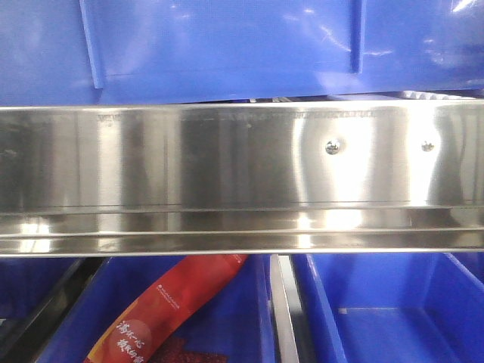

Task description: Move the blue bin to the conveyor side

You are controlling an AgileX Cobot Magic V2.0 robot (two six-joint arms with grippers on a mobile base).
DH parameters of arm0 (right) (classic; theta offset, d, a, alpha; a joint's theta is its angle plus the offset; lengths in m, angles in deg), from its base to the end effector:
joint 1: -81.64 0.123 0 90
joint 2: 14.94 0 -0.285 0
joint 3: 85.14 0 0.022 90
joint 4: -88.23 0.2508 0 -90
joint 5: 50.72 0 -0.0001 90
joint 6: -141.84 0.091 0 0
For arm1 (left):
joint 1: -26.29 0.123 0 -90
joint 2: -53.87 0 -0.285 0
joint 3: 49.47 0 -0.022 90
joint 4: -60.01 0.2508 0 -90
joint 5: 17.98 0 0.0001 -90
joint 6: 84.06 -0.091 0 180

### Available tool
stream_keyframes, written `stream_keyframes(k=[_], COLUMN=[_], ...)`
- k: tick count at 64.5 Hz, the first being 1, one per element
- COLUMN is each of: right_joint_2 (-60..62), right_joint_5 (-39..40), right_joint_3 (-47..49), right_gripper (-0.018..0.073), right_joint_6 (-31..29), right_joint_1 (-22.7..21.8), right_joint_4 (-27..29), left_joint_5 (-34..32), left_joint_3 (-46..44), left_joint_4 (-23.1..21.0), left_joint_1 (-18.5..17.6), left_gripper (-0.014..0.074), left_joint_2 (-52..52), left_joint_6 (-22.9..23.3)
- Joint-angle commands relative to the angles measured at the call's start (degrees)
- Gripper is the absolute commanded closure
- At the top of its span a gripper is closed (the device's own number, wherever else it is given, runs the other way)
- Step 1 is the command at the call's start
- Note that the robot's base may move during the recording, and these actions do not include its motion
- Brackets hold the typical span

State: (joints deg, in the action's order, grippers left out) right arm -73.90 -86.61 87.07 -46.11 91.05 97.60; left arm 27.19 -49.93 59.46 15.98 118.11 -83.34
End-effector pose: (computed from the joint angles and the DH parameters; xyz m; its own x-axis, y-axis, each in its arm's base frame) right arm 0.1597 0.0353 0.4670 -0.2083 -0.0404 -0.9772 -0.2560 0.9666 0.0146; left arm 0.1745 -0.0324 0.4806 -0.3230 0.0391 -0.9456 0.1791 0.9836 -0.0205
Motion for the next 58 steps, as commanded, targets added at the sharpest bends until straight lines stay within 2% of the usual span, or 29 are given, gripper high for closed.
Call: stream_keyframes(k=[1, 14, 27, 31, 48, 58], right_joint_2=[-5.2, -15.7, -24.4, -26.6, -34.8, -39.0], right_joint_5=[-4.9, -16.5, -26.5, -29.0, -33.4, -34.1], right_joint_3=[7.4, 22.5, 33.3, 35.8, 43.0, 46.6], right_gripper=[-0.0009, -0.0009, -0.0009, -0.0009, -0.0009, -0.0009], right_joint_6=[0.0, 0.0, 0.0, 0.3, 3.4, 3.5], right_joint_1=[0.0, 0.0, 0.0, 0.0, 0.0, 0.0], right_joint_4=[-0.1, -0.1, -0.1, -0.1, -0.1, -0.7], left_joint_5=[2.8, 7.4, 12.7, 14.3, 21.8, 22.8], left_joint_3=[-5.1, -15.9, -24.5, -26.2, -31.0, -32.9], left_joint_4=[-0.6, 0.5, 6.2, 7.5, 12.0, 14.4], left_joint_1=[-0.3, -0.3, -0.3, -0.3, -0.1, 0.8], left_gripper=[0.0020, 0.0020, 0.0020, 0.0020, 0.0020, 0.0020], left_joint_2=[4.4, 13.4, 21.0, 23.0, 31.1, 34.3], left_joint_6=[1.4, 2.7, 7.2, 7.4, 8.9, 9.9])
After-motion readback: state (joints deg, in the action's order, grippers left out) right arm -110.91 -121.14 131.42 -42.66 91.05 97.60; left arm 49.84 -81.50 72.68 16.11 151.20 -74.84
